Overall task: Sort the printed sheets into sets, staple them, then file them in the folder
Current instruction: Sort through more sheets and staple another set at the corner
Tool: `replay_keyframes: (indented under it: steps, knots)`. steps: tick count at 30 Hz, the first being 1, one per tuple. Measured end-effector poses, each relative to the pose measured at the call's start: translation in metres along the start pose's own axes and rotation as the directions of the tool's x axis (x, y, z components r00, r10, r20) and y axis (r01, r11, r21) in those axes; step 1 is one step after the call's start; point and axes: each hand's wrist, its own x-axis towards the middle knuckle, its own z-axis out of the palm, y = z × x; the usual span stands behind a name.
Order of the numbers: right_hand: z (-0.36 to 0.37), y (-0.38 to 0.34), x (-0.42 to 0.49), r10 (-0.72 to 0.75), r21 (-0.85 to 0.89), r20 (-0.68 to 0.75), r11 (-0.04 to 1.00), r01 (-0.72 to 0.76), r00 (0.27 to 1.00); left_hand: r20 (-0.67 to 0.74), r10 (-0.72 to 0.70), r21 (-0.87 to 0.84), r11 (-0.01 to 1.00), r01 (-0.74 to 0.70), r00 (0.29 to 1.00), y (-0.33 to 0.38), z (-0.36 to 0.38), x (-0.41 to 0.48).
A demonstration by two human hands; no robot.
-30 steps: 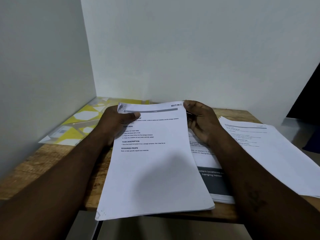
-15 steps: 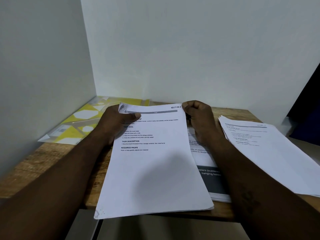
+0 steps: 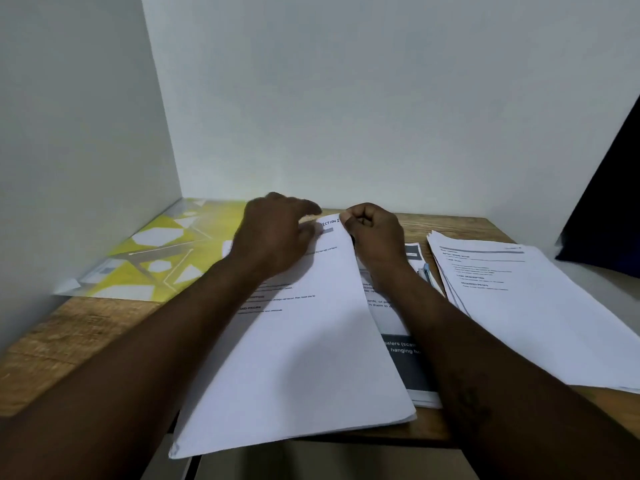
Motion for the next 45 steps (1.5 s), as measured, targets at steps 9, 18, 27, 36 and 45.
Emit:
replay_keyframes:
  steps: [9, 18, 27, 36, 45]
  knots:
    - [0.002, 0.004, 0.002, -0.047, -0.034, 0.008, 0.998, 0.047, 0.999, 0.165, -0.217, -0.593, 0.757, 0.273, 0.962, 0.004, 0.017, 0.015]
    - [-0.006, -0.005, -0.003, 0.138, 0.244, 0.374, 0.939, -0.241, 0.917, 0.198, -0.313, -0.743, 0.57, 0.35, 0.929, -0.014, 0.025, 0.004]
    - [-0.007, -0.003, -0.002, 0.172, 0.26, 0.409, 0.919, -0.295, 0.896, 0.251, -0.309, -0.82, 0.435, 0.372, 0.917, -0.017, 0.027, 0.001]
    - [-0.007, -0.003, -0.002, 0.166, 0.248, 0.399, 0.927, -0.28, 0.902, 0.238, -0.334, -0.813, 0.445, 0.375, 0.912, -0.014, 0.024, -0.001]
    - [-0.007, -0.001, -0.003, 0.161, 0.24, 0.396, 0.932, -0.272, 0.904, 0.234, -0.325, -0.803, 0.466, 0.371, 0.916, -0.013, 0.026, -0.001]
